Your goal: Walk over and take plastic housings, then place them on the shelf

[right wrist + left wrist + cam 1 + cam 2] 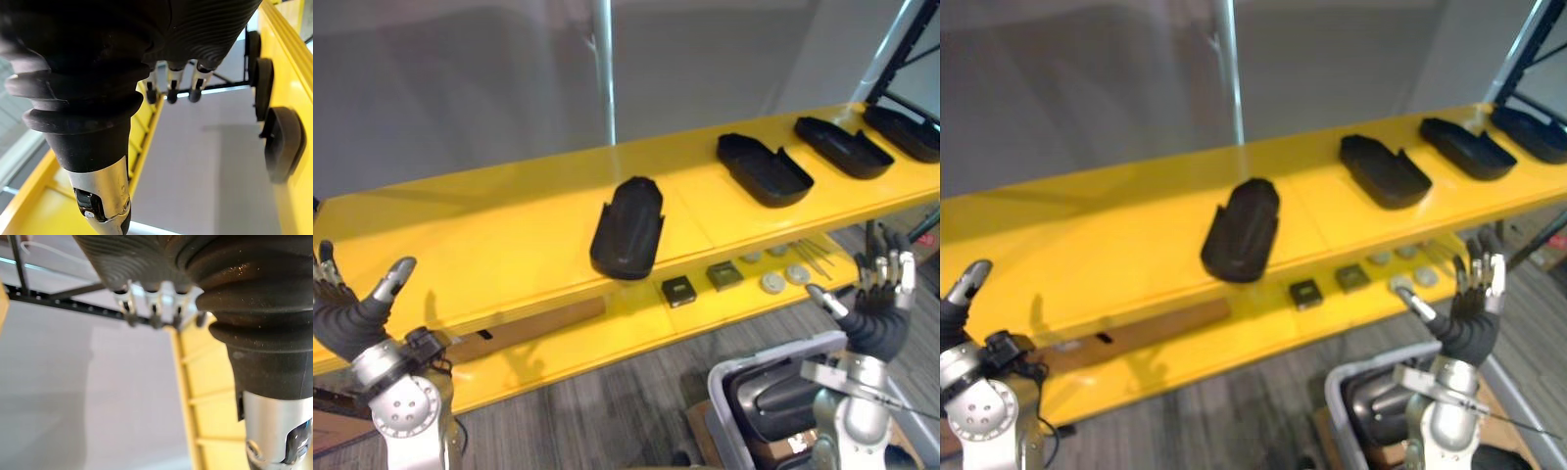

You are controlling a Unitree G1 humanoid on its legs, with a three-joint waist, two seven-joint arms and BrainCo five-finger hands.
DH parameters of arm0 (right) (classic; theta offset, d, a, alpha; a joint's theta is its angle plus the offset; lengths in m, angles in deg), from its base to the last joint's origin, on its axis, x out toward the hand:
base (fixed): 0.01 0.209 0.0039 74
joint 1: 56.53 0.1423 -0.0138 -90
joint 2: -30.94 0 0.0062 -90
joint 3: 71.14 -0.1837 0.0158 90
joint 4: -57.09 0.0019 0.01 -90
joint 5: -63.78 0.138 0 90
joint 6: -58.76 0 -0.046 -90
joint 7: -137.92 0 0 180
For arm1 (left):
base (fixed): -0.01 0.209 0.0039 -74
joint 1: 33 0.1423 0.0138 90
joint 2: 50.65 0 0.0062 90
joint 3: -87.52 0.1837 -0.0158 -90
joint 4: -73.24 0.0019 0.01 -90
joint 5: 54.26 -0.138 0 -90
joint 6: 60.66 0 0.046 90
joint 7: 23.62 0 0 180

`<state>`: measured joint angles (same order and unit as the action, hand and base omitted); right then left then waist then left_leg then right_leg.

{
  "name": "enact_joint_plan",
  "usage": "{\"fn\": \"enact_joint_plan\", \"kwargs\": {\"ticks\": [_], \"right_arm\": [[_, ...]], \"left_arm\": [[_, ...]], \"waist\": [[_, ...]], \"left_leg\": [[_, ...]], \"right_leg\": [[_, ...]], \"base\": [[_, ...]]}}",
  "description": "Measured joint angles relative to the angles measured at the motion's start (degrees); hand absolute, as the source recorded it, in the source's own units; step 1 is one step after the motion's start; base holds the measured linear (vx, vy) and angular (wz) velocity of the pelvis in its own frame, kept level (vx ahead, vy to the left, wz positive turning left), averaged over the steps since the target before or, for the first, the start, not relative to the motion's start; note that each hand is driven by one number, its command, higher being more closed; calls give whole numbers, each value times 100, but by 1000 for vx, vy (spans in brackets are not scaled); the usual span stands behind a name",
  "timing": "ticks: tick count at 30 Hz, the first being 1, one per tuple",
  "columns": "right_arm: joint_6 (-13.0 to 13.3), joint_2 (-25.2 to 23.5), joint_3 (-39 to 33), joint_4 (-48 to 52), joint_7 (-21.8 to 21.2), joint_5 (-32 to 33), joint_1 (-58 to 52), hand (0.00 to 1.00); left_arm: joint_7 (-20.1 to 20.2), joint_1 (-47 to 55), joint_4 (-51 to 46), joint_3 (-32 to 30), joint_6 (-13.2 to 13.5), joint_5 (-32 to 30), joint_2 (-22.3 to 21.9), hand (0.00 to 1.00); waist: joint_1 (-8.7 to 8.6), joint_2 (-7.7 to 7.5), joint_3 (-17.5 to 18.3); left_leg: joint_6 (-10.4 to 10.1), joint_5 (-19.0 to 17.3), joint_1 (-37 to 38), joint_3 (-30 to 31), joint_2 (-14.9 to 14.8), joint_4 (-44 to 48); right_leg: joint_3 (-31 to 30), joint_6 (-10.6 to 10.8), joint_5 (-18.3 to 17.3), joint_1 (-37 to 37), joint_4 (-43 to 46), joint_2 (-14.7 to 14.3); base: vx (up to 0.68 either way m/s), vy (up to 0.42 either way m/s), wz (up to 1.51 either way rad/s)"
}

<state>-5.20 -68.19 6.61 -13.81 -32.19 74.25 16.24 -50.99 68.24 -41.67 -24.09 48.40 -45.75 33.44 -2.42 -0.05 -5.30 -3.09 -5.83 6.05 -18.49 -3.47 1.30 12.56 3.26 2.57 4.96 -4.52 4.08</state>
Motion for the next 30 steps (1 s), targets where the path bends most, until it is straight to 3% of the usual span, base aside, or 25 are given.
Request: {"fn": "enact_joint_plan", "kwargs": {"ticks": [4, 7, 12, 15, 17, 19, 22, 23, 26, 28, 29, 30], "right_arm": [[13, -12, 3, -67, -4, 1, 2, 0], [16, -151, 2, -430, -70, 174, 19, 0], [-22, -266, -72, -827, -252, 355, 187, 0], [-175, -118, -390, -1223, -402, 513, 803, 0], [-232, 239, -486, -1532, -614, 569, 1294, 0], [-224, 457, -485, -1549, -766, 570, 1569, 0], [-218, 680, -467, -1542, -1223, 736, 2002, 0], [-218, 785, -446, -1514, -1400, 750, 2132, 0], [-351, 1051, -247, -1450, -1862, 897, 2365, 0], [-639, 1223, 38, -1272, -2295, 960, 2466, 0], [-705, 1266, 127, -1229, -2430, 962, 2483, 0], [-926, 1374, 305, -1113, -2788, 967, 2486, 0]], "left_arm": [[-2, 2, 2, -11, 2, -1, -64, 0], [-150, 32, 55, -38, 7, -8, -405, 0], [-782, 324, 858, -372, -47, -234, -888, 0], [-1676, 518, 2184, -972, -145, -297, -949, 0], [-2626, 508, 3252, -1567, -173, -298, -953, 0], [-3290, 574, 3870, -1890, -86, -361, -955, 0], [-3852, 655, 4498, -2289, 105, -503, -954, 0], [-3870, 656, 4798, -2342, 164, -489, -914, 0], [-3280, 651, 5514, -2317, 164, -296, -844, 0], [-2197, 646, 6116, -2135, -76, 88, -743, 0], [-1848, 646, 6298, -2019, -138, 183, -704, 0], [-753, 642, 6652, -1722, -482, 440, -625, 0]], "waist": [[4, -3, -13], [21, -28, -181], [132, -13, -500], [266, -3, -515], [427, -40, -531], [504, -37, -531], [548, -37, -530], [542, -38, -530], [498, -55, -521], [477, -71, -520], [471, -87, -525], [468, -103, -528]], "left_leg": [[0, 0, -11, 16, 7, 11], [13, -7, -98, 84, 17, 108], [36, -11, -382, 512, 82, 252], [40, 14, -516, 823, 106, 274], [24, 33, -551, 895, 88, 267], [14, 42, -613, 986, 91, 303], [9, 69, -603, 1013, 88, 334], [9, 68, -603, 1015, 90, 334], [9, 68, -596, 1019, 101, 334], [12, 67, -595, 1032, 117, 342], [14, 65, -593, 1037, 127, 344], [17, 63, -604, 1074, 126, 381]], "right_leg": [[8, 1, 1, -4, 9, 15], [34, -1, -2, -21, 100, 54], [341, 11, -76, -98, 279, 140], [641, 19, -206, -114, 419, 193], [718, 1, -283, -149, 503, 185], [794, -12, -307, -170, 515, 184], [790, -31, -322, -153, 545, 190], [788, -32, -324, -152, 552, 195], [786, -31, -325, -143, 564, 209], [781, -4, -402, -146, 634, 232], [781, 12, -448, -148, 682, 249], [783, 19, -541, -196, 822, 270]], "base": [[0, 0, 0], [-7, 1, 10], [-70, 2, 39], [-22, -5, 51], [15, -22, 22], [66, -16, 22], [72, 9, 12], [55, 26, 4], [12, 8, 1], [0, 0, 0], [-37, 1, 7], [-33, -6, 10]]}}
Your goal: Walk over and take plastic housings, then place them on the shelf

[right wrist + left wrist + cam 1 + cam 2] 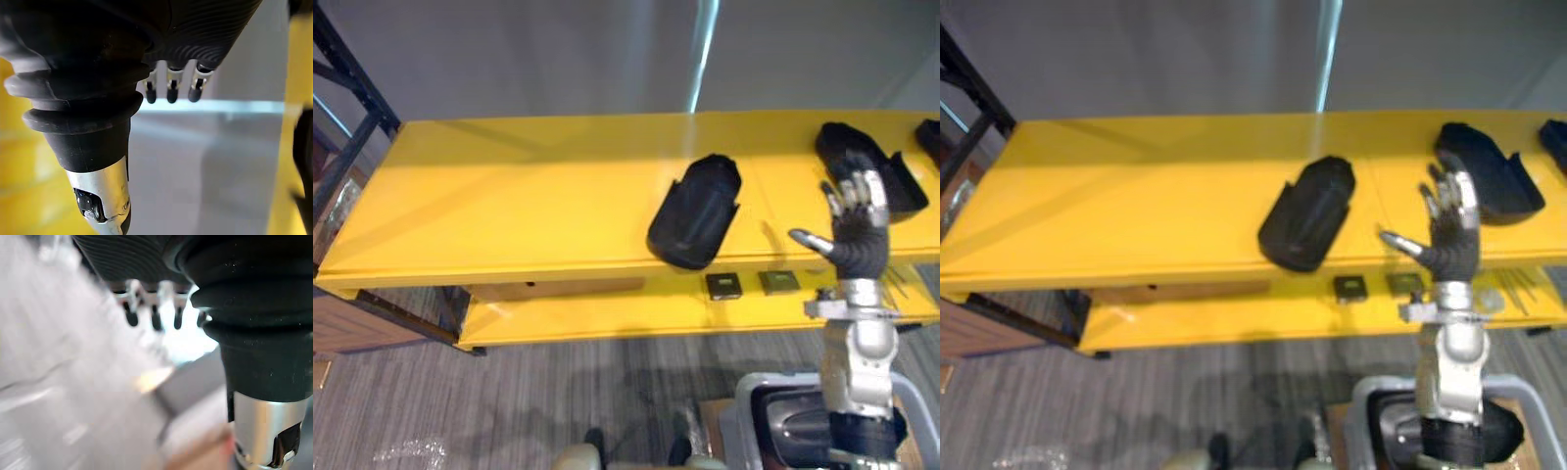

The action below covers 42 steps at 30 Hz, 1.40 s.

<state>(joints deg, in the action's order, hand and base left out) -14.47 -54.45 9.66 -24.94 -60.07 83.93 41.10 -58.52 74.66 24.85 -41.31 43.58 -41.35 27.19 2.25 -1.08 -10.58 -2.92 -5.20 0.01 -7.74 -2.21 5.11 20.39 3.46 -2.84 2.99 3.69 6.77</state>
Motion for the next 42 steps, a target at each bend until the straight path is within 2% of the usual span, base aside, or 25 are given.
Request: {"fn": "enact_joint_plan", "kwargs": {"ticks": [1, 2, 3, 5, 6, 8, 10, 11, 13, 15, 18, 22, 28, 34, 38, 42], "right_arm": [[-58, 43, 75, 44, -106, 8, 1, 0], [-166, 119, 198, 94, -360, 52, 14, 0], [-204, 144, 242, 125, -478, 52, 21, 0], [-214, 234, 433, 426, -848, 106, 21, 0], [-213, 254, 467, 550, -944, 133, 23, 0], [-212, 317, 678, 1058, -1353, 200, 27, 0], [-253, 362, 902, 1401, -1674, 283, -17, 0], [-362, 374, 1054, 1587, -1892, 366, -61, 0], [-537, 390, 1281, 1735, -2151, 383, -169, 0], [-833, 413, 1589, 1807, -2450, 378, -315, 0], [-1119, 445, 2067, 1806, -2783, 369, -434, 0], [-1232, 484, 2370, 1774, -2805, 71, -464, 0], [-1191, 505, 2611, 1117, -2284, -313, -374, 0], [-808, 507, 2584, 497, -1584, -1081, -146, 0], [-758, 503, 2361, 232, -1186, -1311, -28, 0], [-745, 505, 1859, -167, -583, -1552, 104, 0]], "left_arm": [[339, -5, 142, 163, -81, 53, 32, 0], [977, -13, 330, 428, -249, 58, 35, 0], [1282, -19, 408, 561, -333, 56, 37, 0], [2333, -19, 751, 1157, -609, 52, 38, 0], [2554, -19, 813, 1313, -650, 46, 37, 0], [3257, -23, 1037, 1794, -674, 16, 47, 0], [3625, -35, 1149, 2139, -672, 82, 81, 0], [3761, -50, 1170, 2350, -666, 184, 127, 0], [3836, -177, 1284, 2622, -654, 346, 269, 0], [3861, -332, 1359, 2791, -610, 554, 419, 0], [3871, -452, 1371, 2935, -505, 653, 520, 0], [3844, -569, 1386, 3272, -473, 682, 646, 0], [3833, -654, 1376, 3444, -484, 679, 697, 0], [3815, -715, 1356, 3548, -528, 678, 693, 0], [3749, -717, 1330, 3549, -583, 677, 693, 0], [3729, -715, 1230, 3536, -675, 675, 696, 0]], "waist": [[-5, -13, -10], [-2, -42, -52], [-3, -61, -87], [-17, -74, -118], [-26, -62, -143], [-78, -17, -298], [-184, 41, -377], [-229, 65, -415], [-315, 75, -472], [-313, 69, -473], [-306, 70, -474], [-291, 66, -539], [-273, 96, -634], [-274, 244, -827], [-245, 281, -872], [-196, 316, -891]], "left_leg": [[8, -7, -5, 31, 1, 44], [11, -9, -25, 68, -6, 96], [11, -9, -30, 85, -4, 128], [9, -9, -102, 80, -9, 157], [8, -8, -120, 73, -9, 156], [-5, 2, -114, -74, -32, 150], [-8, 4, -103, -147, -37, 145], [-12, 7, -106, -219, -47, 135], [-15, 8, -114, -247, -58, 123], [-22, 12, -123, -310, -74, 116], [-27, 16, -137, -363, -77, 88], [-23, 18, -222, -362, -60, 106], [-22, 19, -263, -348, -60, 150], [-14, 12, -378, -223, -70, 271], [-9, 7, -412, -207, -77, 319], [5, -5, -464, -191, -65, 330]], "right_leg": [[3, -6, -53, -36, 88, 12], [-1, -28, -145, -111, 287, 32], [0, -21, -203, -134, 382, 43], [-36, -44, -354, -361, 738, 110], [-54, -52, -379, -419, 811, 125], [-222, -67, -403, -581, 980, 127], [-327, -69, -404, -646, 1028, 123], [-397, -69, -404, -710, 1071, 120], [-438, -68, -403, -730, 1066, 105], [-488, -69, -402, -800, 1058, 89], [-511, -65, -385, -823, 1054, 80], [-509, -57, -376, -890, 1033, 95], [-484, -57, -376, -872, 988, 95], [-411, -58, -376, -871, 1006, 94], [-371, -62, -379, -887, 1047, 101], [-353, -61, -380, -903, 1085, 123]], "base": [[-31, -16, 13], [-28, -16, 11], [-55, -32, 8], [-97, -41, 0], [-98, -30, -11], [-85, -20, -29], [-64, -9, -31], [-47, -3, -26], [-46, -8, -16], [-10, -11, -12], [35, -3, -5], [42, 8, 1], [0, -1, 1], [-22, -8, 8], [-27, -6, 5], [-45, 8, 3]]}}
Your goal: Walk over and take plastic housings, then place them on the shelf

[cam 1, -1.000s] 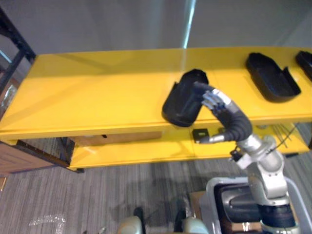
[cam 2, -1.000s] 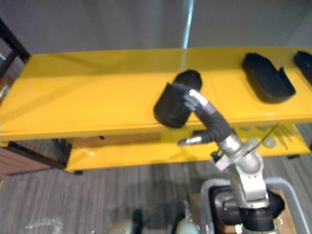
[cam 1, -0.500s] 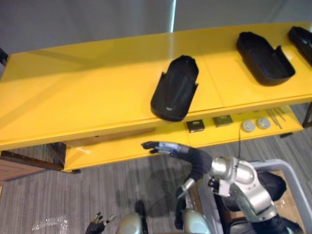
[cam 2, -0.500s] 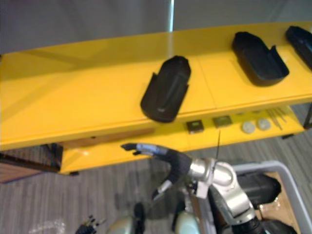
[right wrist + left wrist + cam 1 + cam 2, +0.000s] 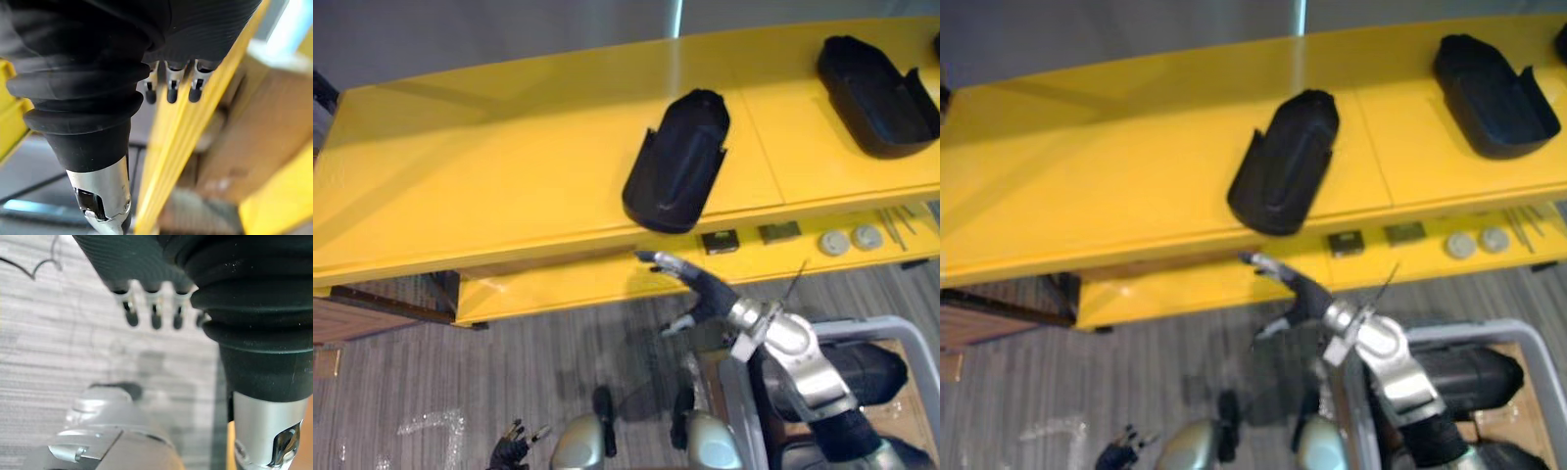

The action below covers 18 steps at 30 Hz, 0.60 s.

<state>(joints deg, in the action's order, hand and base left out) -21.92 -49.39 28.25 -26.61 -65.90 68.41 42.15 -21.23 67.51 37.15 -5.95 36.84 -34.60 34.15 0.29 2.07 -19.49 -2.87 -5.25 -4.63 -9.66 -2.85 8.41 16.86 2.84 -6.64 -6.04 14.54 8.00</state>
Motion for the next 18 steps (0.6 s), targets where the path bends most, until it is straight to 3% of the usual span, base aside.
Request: {"fn": "enact_joint_plan", "kwargs": {"ticks": [4, 8, 11, 18], "right_arm": [[143, -2, -295, -553, 455, -100, 260, 0], [429, 7, -874, -1243, 1016, -109, 761, 0], [563, 53, -1056, -1476, 1235, -106, 1006, 0], [577, 160, -1334, -1661, 1394, -100, 1409, 0]], "left_arm": [[-137, 15, -161, -12, 73, 6, -1, 0], [-224, 13, -606, -29, 227, 4, -16, 0], [-237, 19, -711, -50, 239, 3, -16, 0], [-232, 18, -893, -85, 233, 2, -19, 0]], "waist": [[20, 7, -4], [51, 129, -197], [53, 186, -287], [55, 189, -398]], "left_leg": [[0, 1, -37, 64, 7, 12], [9, 7, -42, 111, 57, 24], [24, 16, -55, 132, 86, 31], [43, 6, -156, 270, 156, 196]], "right_leg": [[31, 0, 0, -17, 18, 8], [57, 3, -4, -20, 76, 66], [79, 9, -7, -35, 98, 98], [148, 27, -141, -116, 342, 220]], "base": [[-16, -3, 6], [-14, 11, 4], [-7, 13, 5], [-2, 3, 11]]}}
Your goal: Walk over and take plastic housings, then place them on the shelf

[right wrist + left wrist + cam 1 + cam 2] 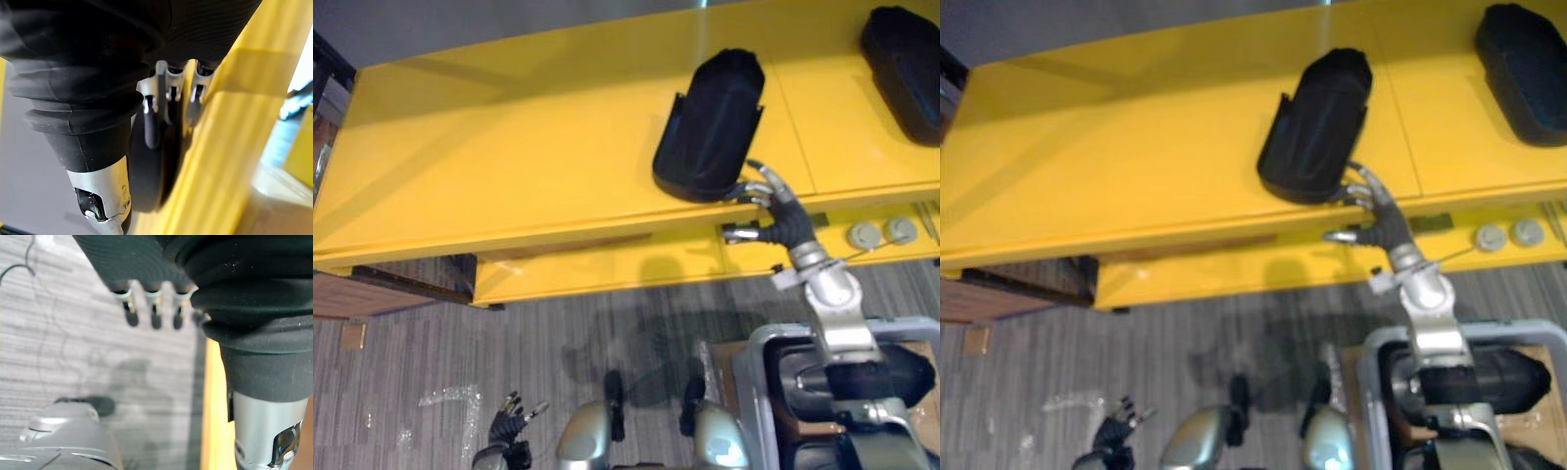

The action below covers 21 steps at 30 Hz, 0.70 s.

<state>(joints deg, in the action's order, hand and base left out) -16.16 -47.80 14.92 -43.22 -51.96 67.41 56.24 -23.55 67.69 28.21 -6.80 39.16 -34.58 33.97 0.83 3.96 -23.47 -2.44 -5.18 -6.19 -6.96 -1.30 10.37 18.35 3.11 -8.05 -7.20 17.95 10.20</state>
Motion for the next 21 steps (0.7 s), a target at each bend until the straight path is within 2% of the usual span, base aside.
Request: {"fn": "enact_joint_plan", "kwargs": {"ticks": [5, 10, 16, 18, 21], "right_arm": [[30, 1, -39, -166, 295, -52, 104, 0], [146, 16, -224, -164, 764, -272, 177, 0], [145, 108, -357, -107, 712, -221, 276, 0], [133, 121, -444, 219, 609, -208, 203, 0], [129, 118, -632, 1230, 575, -29, -138, 0]], "left_arm": [[5, 46, 1, -10, 5, -8, -12, 0], [4, 48, -4, -11, 7, -6, -32, 0], [5, 48, -11, -11, 10, -7, -43, 0], [6, 51, -11, -11, 10, -9, -55, 0], [5, 51, -67, -23, 12, -97, -167, 0]], "waist": [[27, 1, 0], [24, 28, -15], [2, 77, -39], [-6, 77, -39], [-35, 75, -41]], "left_leg": [[0, 0, 11, 6, 10, 9], [12, 7, 6, -16, 42, -24], [14, 9, 14, -69, 43, -44], [14, 9, 14, -124, 36, -48], [22, 3, 16, -158, 35, -33]], "right_leg": [[7, -8, -16, -6, 63, 24], [-37, -5, -18, -83, 137, 62], [-98, -3, -17, -115, 143, 62], [-124, -2, -16, -135, 142, 60], [-155, 0, -14, -147, 142, 60]], "base": [[-3, -1, 1], [-12, 4, -2], [-5, 2, -3], [27, -2, -8], [33, 2, -6]]}}
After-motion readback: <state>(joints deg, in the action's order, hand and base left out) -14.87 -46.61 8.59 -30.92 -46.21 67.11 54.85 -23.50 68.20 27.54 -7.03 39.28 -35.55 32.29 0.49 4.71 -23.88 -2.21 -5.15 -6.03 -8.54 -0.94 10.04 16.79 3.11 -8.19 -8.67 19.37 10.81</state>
